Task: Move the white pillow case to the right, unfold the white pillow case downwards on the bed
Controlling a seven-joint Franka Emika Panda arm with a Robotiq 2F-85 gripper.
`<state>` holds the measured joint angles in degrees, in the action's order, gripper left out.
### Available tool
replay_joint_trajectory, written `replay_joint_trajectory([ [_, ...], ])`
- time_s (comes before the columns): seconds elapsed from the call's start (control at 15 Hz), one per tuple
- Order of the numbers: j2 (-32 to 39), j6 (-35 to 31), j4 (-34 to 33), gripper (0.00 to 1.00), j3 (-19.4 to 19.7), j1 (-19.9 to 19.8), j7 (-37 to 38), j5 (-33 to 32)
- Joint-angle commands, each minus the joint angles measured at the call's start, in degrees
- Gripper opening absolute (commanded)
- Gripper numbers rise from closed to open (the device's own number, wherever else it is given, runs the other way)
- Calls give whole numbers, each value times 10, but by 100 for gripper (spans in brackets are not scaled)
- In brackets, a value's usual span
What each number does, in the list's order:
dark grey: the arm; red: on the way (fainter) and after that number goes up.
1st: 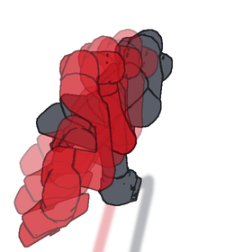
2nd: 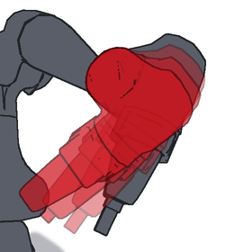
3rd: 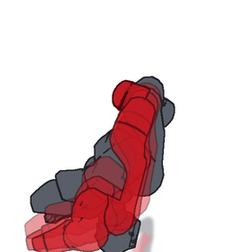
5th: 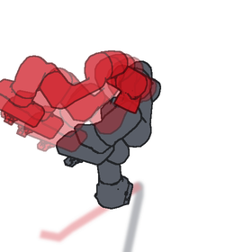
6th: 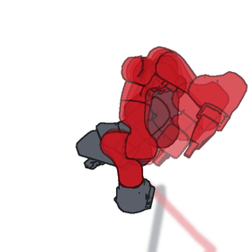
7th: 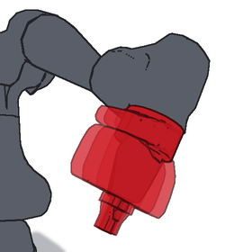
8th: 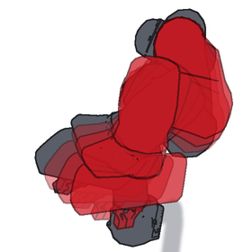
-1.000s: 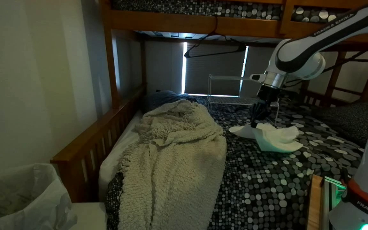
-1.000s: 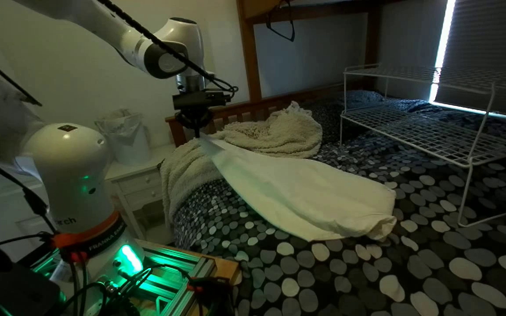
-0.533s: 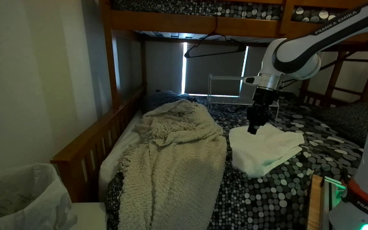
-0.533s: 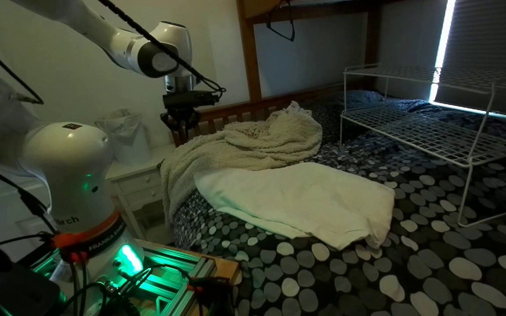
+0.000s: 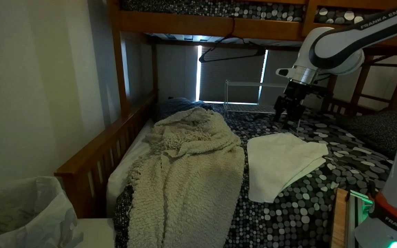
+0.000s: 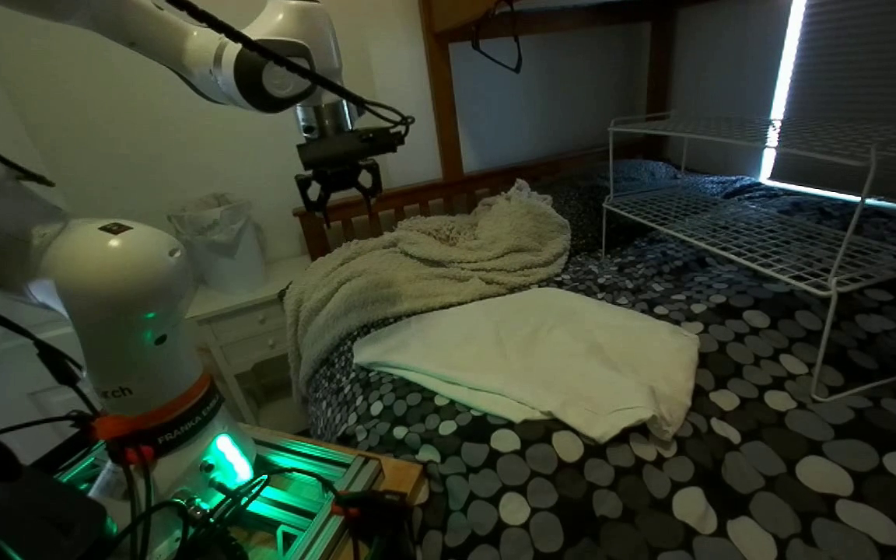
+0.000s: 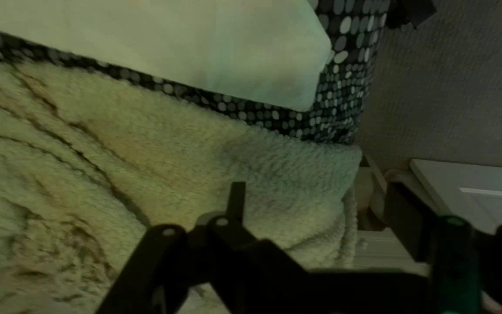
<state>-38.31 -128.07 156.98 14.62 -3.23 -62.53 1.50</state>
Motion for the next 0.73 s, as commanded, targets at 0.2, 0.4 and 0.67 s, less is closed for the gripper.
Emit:
replay_joint_trajectory([
  [0.2, -79, 102, -50, 100, 27, -144, 108, -113],
  [0.4, -79, 103, -60, 99, 50, -134, 119, -118],
  [0.67, -80, 117, -77, 100, 64, -149, 136, -123],
])
